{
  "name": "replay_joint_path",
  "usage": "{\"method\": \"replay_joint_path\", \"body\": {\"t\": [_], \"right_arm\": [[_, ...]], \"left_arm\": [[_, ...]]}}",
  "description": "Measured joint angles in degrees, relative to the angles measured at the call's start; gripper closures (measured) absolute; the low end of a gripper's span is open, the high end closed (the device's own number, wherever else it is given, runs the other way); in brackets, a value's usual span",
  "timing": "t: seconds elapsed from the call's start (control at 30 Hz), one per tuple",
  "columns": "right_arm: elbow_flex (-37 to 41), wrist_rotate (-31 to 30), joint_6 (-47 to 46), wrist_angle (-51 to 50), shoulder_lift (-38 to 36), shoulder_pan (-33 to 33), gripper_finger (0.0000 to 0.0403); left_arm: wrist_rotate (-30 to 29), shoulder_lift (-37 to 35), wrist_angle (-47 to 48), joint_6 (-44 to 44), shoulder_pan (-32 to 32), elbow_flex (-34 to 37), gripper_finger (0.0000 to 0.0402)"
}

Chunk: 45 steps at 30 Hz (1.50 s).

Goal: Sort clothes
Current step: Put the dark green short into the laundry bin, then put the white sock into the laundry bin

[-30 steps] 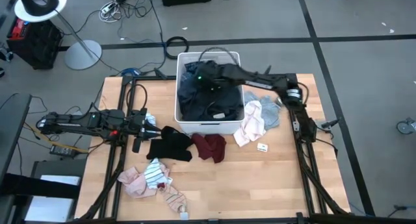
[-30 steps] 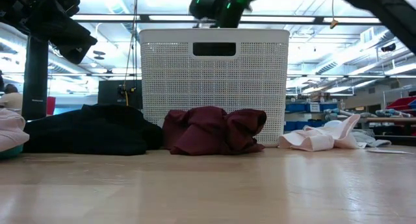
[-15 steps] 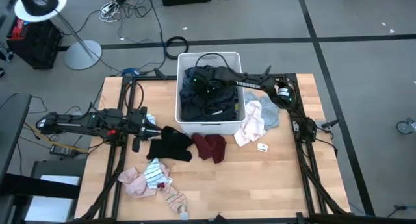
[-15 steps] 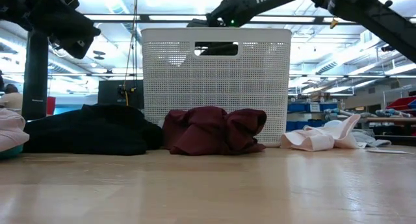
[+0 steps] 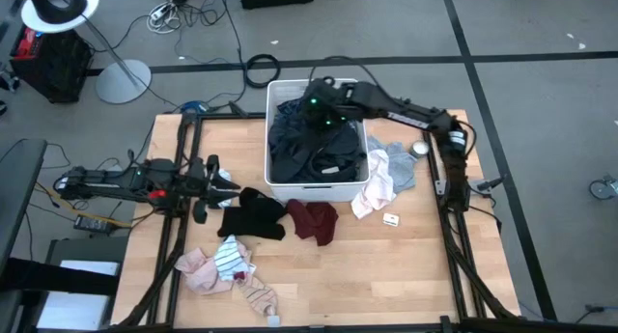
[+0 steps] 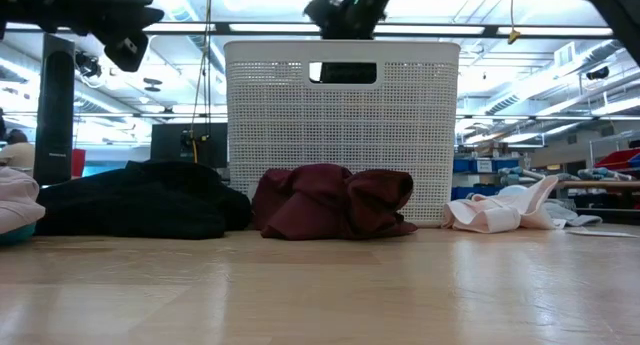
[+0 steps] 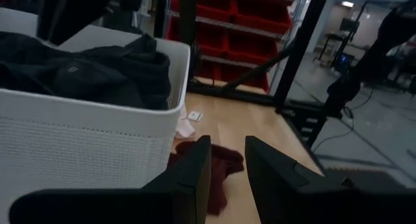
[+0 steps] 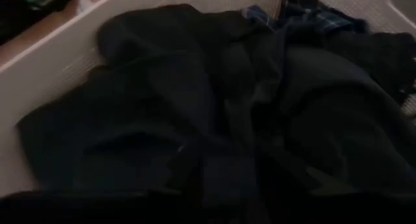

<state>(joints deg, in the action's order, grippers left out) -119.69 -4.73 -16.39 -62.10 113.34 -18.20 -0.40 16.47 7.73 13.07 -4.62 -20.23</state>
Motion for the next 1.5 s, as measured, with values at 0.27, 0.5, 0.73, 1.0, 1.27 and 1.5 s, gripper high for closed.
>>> {"method": "replay_joint_path", "body": {"t": [0.27, 0.5, 0.73, 1.0, 1.27, 1.5], "right_arm": [[-0.09, -1.08, -0.07, -6.01, -5.54, 3.95, 0.0255], [-0.12, -12.78, -1.98, -14.84, -8.52, 10.27, 0.0258], [-0.16, -20.62, -10.19, -25.56, -11.76, 18.69, 0.0259], [6.94, -33.52, -25.31, -27.71, -18.29, 34.14, 0.0261], [28.89, -47.30, -56.96, -26.74, -27.81, 50.91, 0.0263], [47.67, -54.27, -83.10, -24.16, -29.32, 57.61, 0.0264]], "left_arm": [[-0.75, 0.73, -0.28, 7.13, -0.02, 0.00, 0.0300], [-7.43, 6.40, 3.42, 8.65, -2.11, -2.41, 0.0300], [-13.74, 13.10, 12.37, 9.91, -3.22, -8.09, 0.0300], [-17.16, 14.66, 21.47, 11.96, 1.13, -11.50, 0.0300], [-13.14, 14.70, 26.92, 13.06, 11.40, -11.41, 0.0300], [-6.96, 16.21, 30.71, 20.57, 21.80, -9.33, 0.0300]]}}
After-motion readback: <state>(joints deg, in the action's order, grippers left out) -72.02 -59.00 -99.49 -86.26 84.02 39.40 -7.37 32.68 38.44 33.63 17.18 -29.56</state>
